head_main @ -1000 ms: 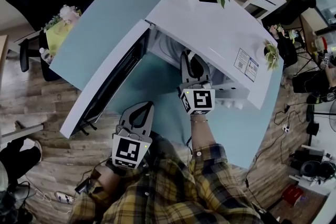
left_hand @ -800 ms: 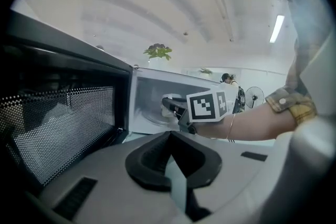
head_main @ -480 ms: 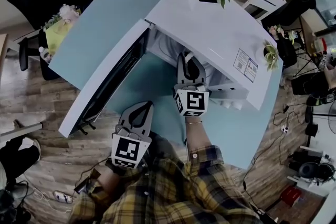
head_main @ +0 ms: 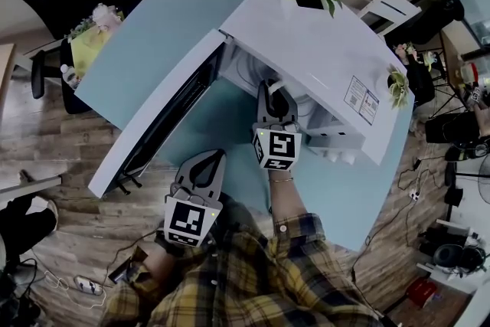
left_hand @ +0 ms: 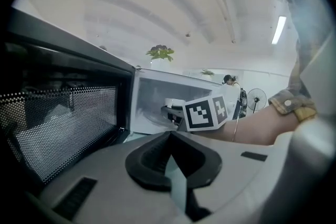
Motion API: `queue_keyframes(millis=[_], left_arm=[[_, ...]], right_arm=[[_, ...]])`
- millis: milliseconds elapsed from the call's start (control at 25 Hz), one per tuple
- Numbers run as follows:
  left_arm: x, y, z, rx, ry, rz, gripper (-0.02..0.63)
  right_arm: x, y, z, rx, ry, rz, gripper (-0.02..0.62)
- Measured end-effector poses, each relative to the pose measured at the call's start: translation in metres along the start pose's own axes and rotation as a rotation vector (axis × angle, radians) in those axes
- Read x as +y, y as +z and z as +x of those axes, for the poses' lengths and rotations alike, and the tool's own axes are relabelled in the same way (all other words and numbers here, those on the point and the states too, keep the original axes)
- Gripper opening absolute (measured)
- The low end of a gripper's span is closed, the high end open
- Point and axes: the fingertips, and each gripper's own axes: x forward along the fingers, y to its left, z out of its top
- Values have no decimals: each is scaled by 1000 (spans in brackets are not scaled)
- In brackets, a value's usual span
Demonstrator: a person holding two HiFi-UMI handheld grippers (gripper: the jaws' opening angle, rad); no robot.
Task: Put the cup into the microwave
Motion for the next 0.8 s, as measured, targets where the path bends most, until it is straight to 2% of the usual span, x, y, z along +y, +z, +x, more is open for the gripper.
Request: queue_keyframes(millis=[320, 440, 800], left_arm=[[9, 0, -4, -8, 24, -5, -8], [9, 0, -4, -11, 27, -6, -8], [11, 2, -4, -15, 30, -5, -8]], right_arm=[[2, -15, 1, 51, 11, 23, 57], [-1, -25, -2, 76, 7, 48, 81], [1, -26, -5, 73, 23, 36, 130]])
